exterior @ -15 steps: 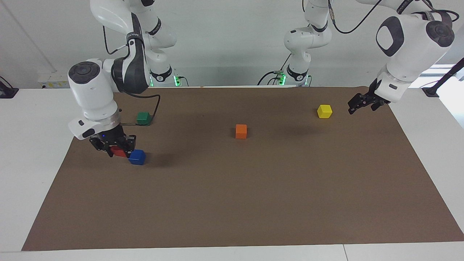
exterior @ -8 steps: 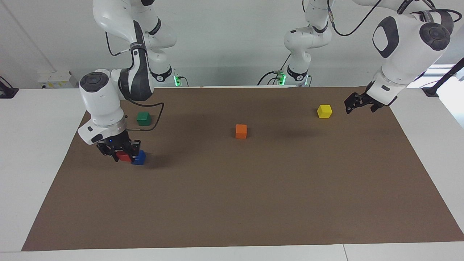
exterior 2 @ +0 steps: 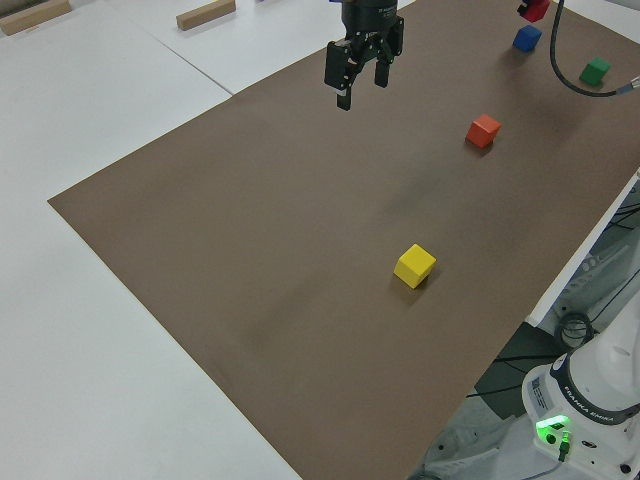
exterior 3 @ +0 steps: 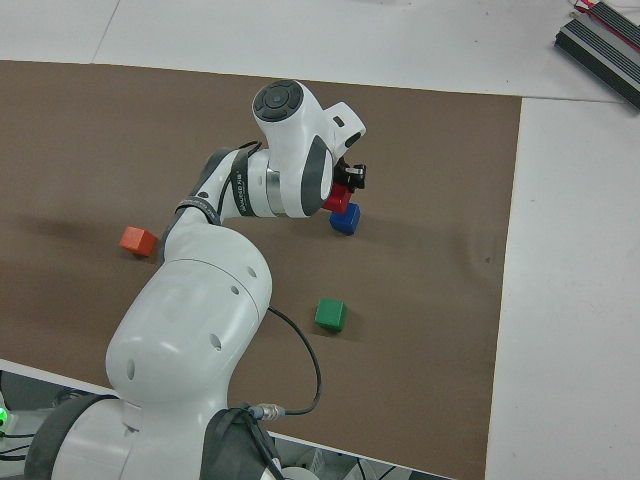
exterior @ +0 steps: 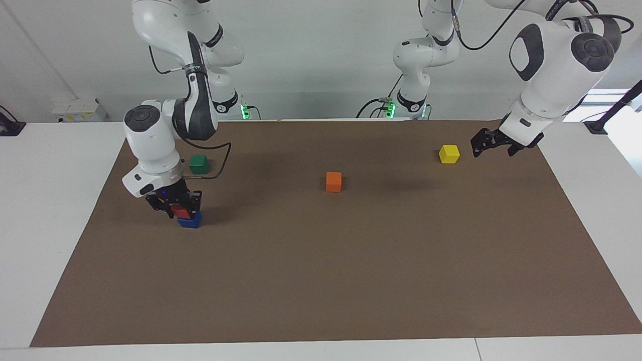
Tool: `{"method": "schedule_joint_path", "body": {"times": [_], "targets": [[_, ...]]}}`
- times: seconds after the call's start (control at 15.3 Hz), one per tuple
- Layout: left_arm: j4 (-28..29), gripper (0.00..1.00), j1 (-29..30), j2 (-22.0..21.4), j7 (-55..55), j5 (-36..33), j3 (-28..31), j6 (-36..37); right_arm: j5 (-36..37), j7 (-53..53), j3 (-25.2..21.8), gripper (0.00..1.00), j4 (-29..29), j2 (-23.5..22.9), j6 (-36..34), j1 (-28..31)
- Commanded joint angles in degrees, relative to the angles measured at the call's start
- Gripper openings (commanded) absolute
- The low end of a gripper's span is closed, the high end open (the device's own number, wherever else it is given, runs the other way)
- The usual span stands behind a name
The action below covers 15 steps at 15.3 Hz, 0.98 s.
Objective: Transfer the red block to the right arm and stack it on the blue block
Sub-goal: 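Lower the red cube onto the blue cube with the right gripper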
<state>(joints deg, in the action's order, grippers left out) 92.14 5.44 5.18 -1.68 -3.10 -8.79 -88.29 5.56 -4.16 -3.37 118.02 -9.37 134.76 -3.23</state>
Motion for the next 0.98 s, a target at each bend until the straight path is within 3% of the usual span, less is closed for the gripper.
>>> {"method": "schedule_joint_path", "body": {"times": [0.0,0.92], "targets": [[1.3,1.00,-0.9,-1.4,-0.4,-0.9,0.7,-0.4,-2.0,1.1,0.6,0.00,2.5,1.8,1.6,1.7],[1.4,1.00,-0.3,-3.4,-0.5,-0.9,1.1,-0.2,-2.9,2.0,0.6,0.00,2.4,-0.2,4.6,2.2]]}}
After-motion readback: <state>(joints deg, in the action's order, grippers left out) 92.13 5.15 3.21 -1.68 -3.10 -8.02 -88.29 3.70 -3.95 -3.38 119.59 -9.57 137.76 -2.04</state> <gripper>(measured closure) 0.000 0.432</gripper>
